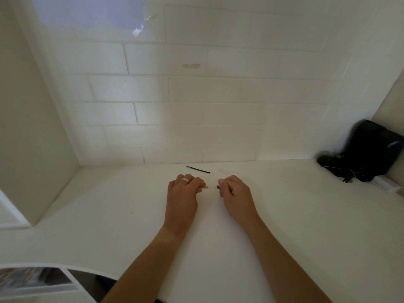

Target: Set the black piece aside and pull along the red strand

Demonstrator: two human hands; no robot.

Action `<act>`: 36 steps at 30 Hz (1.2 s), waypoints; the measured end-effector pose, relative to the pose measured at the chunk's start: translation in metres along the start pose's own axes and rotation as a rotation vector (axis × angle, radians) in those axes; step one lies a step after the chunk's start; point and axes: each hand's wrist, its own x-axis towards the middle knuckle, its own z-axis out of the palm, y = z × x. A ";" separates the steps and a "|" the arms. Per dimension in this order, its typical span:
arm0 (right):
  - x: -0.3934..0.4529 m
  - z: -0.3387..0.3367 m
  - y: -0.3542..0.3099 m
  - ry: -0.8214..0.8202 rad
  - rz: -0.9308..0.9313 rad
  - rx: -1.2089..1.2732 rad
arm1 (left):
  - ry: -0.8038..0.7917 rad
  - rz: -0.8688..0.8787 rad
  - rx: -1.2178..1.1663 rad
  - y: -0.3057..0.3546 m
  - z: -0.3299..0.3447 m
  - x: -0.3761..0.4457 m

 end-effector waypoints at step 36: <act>-0.006 -0.011 -0.018 -0.039 0.085 0.249 | 0.115 0.058 -0.003 0.010 -0.005 0.000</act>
